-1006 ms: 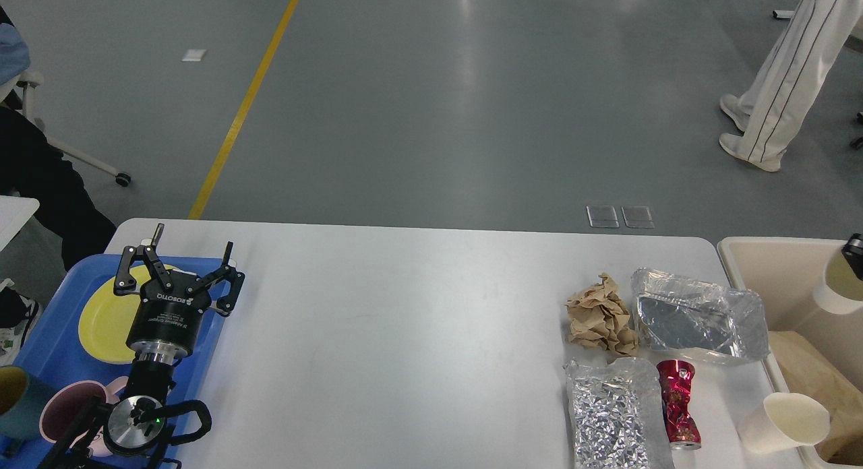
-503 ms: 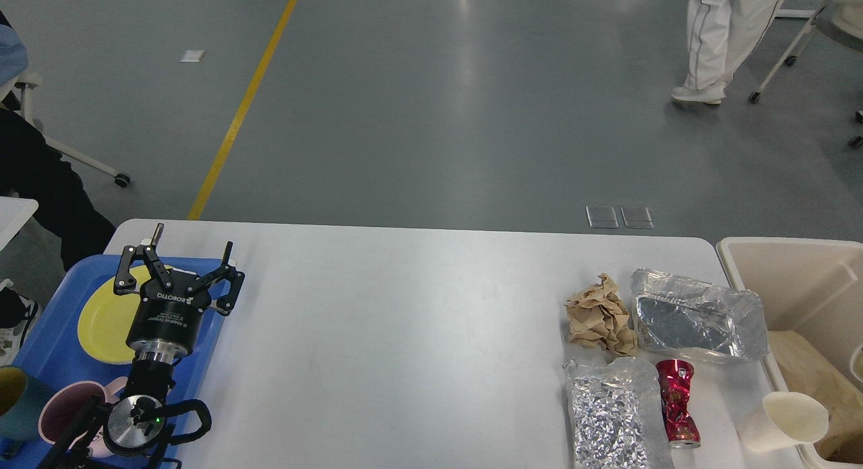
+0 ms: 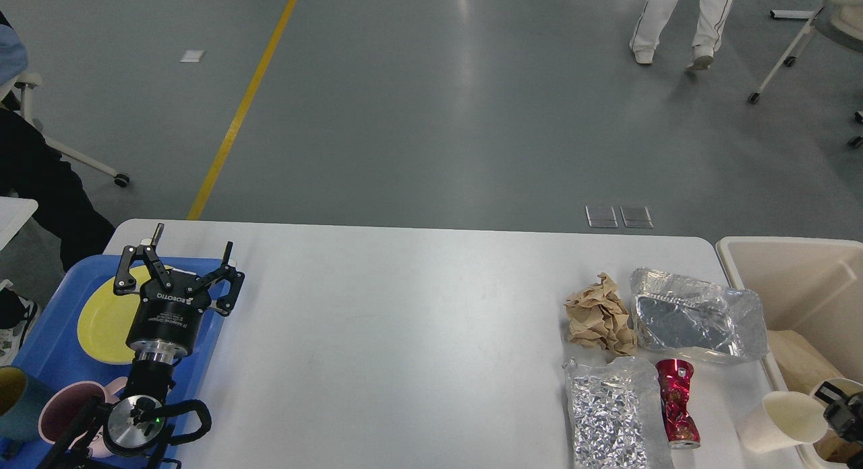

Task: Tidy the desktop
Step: 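Release the cup into the bin and hold the right gripper there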

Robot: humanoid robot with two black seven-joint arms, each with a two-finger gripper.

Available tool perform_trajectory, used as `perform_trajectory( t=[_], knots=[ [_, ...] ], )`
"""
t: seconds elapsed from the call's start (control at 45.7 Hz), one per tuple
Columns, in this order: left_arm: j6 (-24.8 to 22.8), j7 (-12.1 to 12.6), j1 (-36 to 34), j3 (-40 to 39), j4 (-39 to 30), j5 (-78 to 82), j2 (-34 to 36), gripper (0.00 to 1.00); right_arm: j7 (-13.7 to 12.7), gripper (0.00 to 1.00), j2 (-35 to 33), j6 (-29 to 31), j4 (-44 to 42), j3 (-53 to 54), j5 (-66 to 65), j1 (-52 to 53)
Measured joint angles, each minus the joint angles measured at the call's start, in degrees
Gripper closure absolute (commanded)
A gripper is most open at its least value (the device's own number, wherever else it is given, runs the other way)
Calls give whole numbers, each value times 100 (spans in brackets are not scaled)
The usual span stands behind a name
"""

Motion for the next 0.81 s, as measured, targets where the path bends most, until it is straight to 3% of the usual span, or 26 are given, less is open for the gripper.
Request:
perform_trajectory(
  t=[0.066,0.087,0.306,0.569,0.809],
  knots=[
    [0,1,-1,0,0,0,0,4,0,5,1,-70,-12,-1,0,-1],
    [0,1,-1,0,0,0,0,4,2,0,1,-122,-15,-2,0,-1],
    [0,2,-1,0,0,0,0,4,31,0,6,-694,23,8,1,-4],
    [0,1,-1,1,0,0,0,4,50,0,-80,-719,103,20,-22,162],
    [0,-3,-1,3,0,0,-2,4,46,0,-504,-499,723,-51,-411,1150]
  ],
)
